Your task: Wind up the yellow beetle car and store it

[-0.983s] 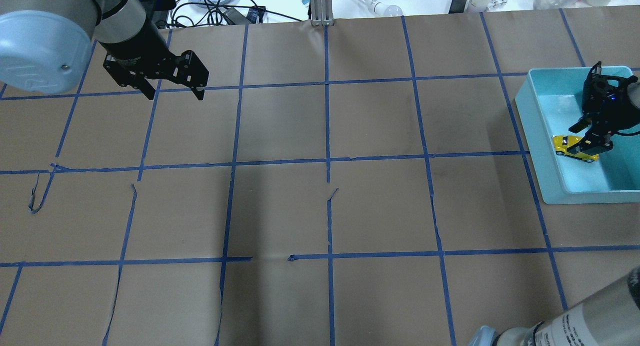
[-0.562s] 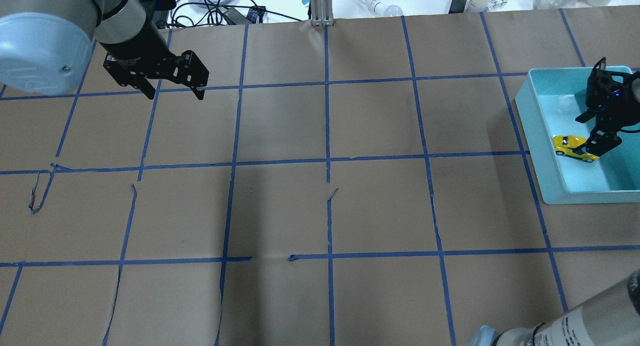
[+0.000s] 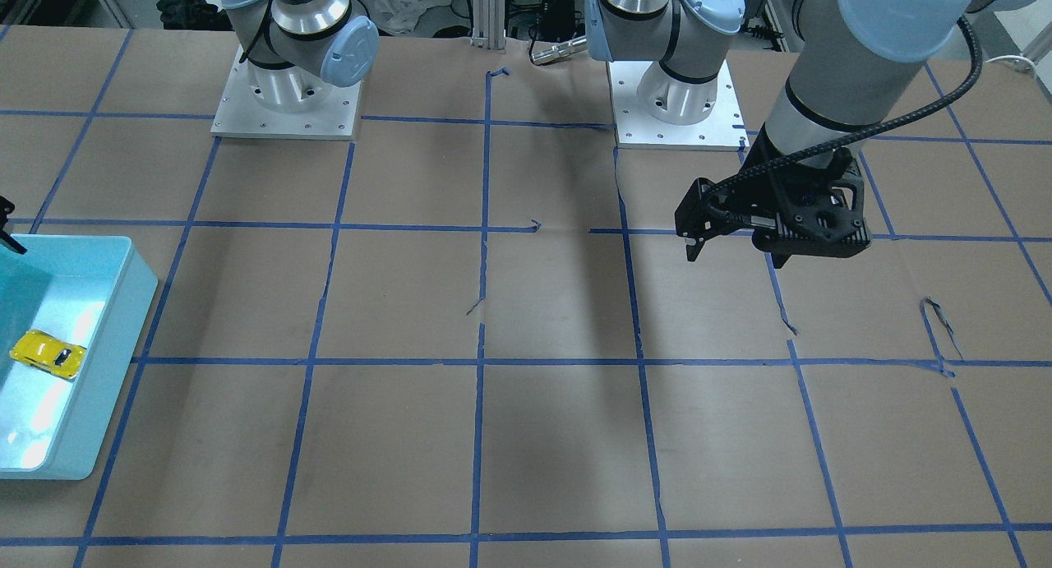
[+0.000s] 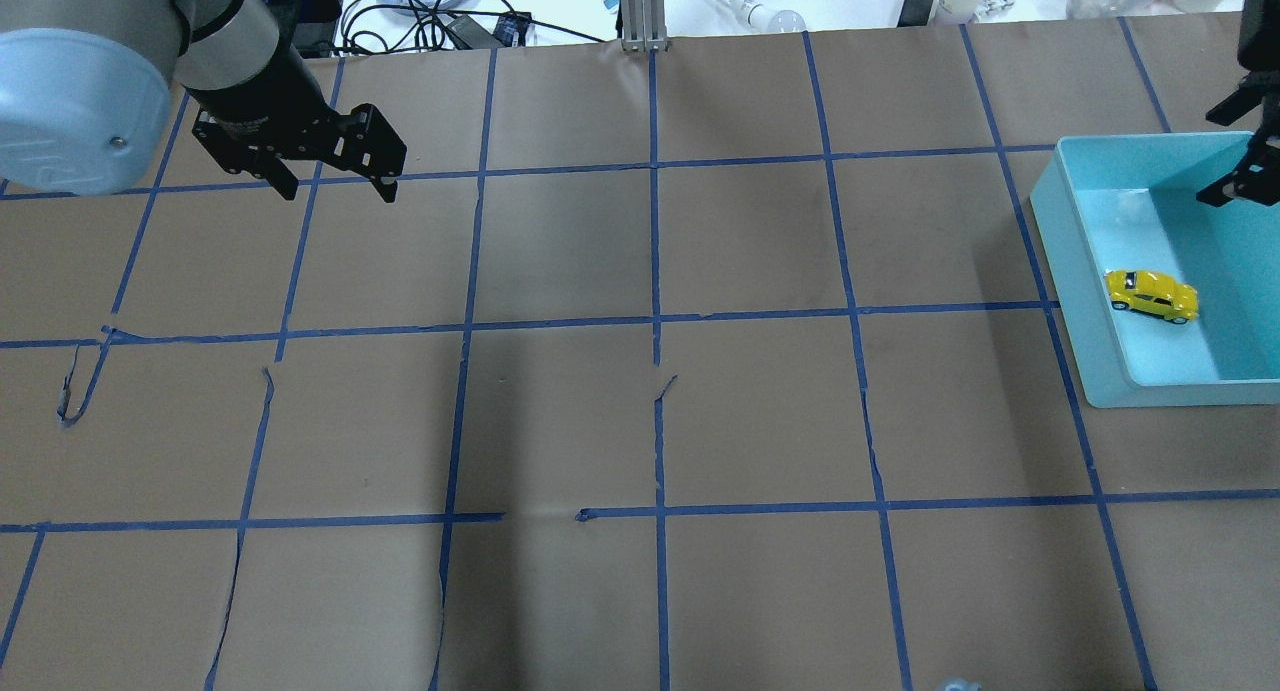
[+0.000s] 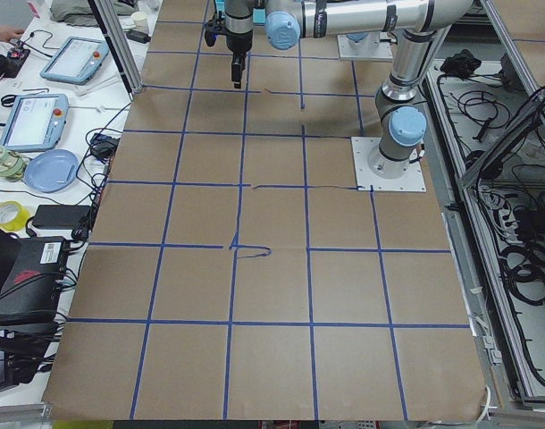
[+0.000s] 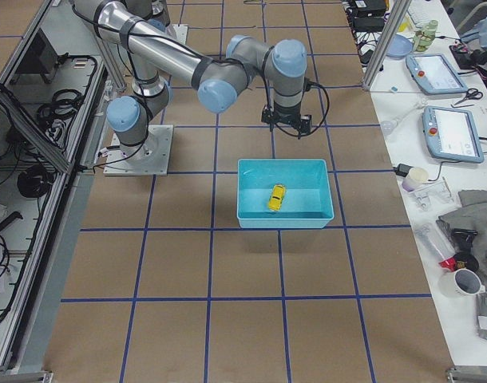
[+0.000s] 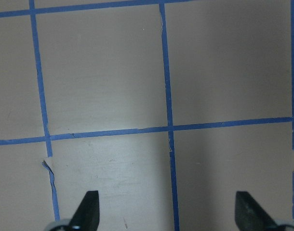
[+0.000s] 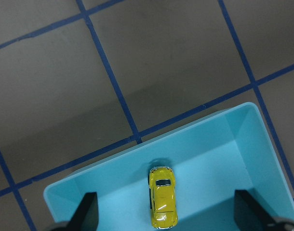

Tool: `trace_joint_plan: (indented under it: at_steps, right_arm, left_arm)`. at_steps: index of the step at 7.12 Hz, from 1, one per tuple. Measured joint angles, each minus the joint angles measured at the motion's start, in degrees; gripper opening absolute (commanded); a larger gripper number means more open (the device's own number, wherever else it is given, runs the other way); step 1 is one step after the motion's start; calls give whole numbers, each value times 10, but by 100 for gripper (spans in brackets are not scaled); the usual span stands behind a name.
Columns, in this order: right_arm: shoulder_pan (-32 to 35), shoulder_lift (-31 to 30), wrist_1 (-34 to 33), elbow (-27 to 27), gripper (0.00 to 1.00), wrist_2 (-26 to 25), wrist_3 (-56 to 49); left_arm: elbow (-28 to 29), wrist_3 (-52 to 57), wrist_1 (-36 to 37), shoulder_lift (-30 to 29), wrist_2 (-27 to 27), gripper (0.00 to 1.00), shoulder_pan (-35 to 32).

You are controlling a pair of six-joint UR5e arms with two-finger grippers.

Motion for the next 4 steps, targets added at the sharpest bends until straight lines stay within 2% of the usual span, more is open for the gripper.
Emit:
trace_joint_plan:
  at_steps: [2,4]
  right_arm:
    - [51,-28,66,-41,100,-7,107]
    - [111,-40,95,-48,100,-7,282]
  left_arm:
    - [-1,0,0,2,0,100,0]
    - [0,-1,0,6,4,100,1]
